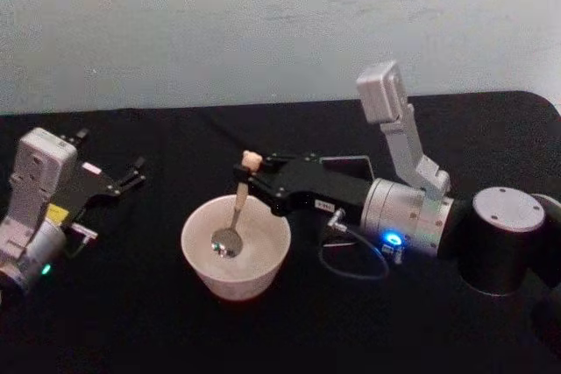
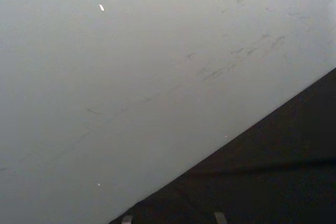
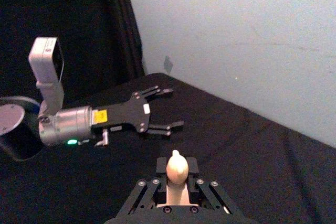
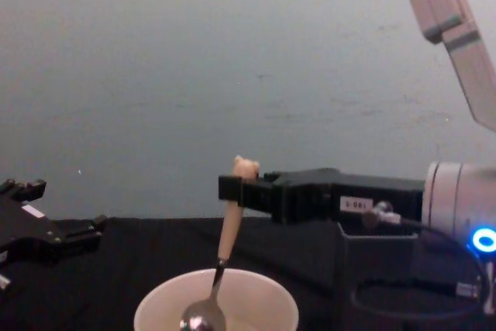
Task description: Pick up the stirring spoon with one hand, stir inside the cup, then place it back in its original position.
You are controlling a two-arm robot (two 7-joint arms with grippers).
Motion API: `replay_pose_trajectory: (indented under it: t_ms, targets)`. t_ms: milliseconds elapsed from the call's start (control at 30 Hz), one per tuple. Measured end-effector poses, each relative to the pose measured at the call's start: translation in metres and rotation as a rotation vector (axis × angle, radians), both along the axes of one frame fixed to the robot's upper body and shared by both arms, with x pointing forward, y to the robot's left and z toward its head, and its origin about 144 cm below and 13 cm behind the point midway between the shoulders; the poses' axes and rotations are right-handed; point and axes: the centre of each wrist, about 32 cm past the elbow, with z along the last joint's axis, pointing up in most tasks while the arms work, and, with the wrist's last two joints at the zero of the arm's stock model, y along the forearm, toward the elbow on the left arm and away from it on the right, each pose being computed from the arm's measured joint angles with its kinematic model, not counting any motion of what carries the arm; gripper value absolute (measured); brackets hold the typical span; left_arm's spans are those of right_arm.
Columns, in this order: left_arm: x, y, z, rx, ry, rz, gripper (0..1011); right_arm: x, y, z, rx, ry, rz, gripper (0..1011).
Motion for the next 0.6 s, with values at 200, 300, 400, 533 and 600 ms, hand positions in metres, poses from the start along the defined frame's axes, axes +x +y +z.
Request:
replay_pose_trajectory:
  t_ms: [200,300,400,533,600]
  targets:
    - [0.0,0.0,0.0,0.0,0.0,0.0,1002,0.003,-0.002,0.005,0.017,-0.007,-0.025,212]
    - [0.0,0.0,0.0,0.0,0.0,0.0,1001,0.003,-0.004,0.007,0.024,-0.009,-0.037,212]
    - [0.0,0.0,0.0,0.0,0.0,0.0,1001,0.002,-0.006,0.011,0.036,-0.006,-0.065,212]
    - [0.0,0.0,0.0,0.0,0.0,0.0,1001,0.002,-0.009,0.015,0.047,-0.006,-0.093,212]
    - [0.0,0.0,0.0,0.0,0.0,0.0,1001,0.002,-0.012,0.019,0.056,-0.004,-0.114,212]
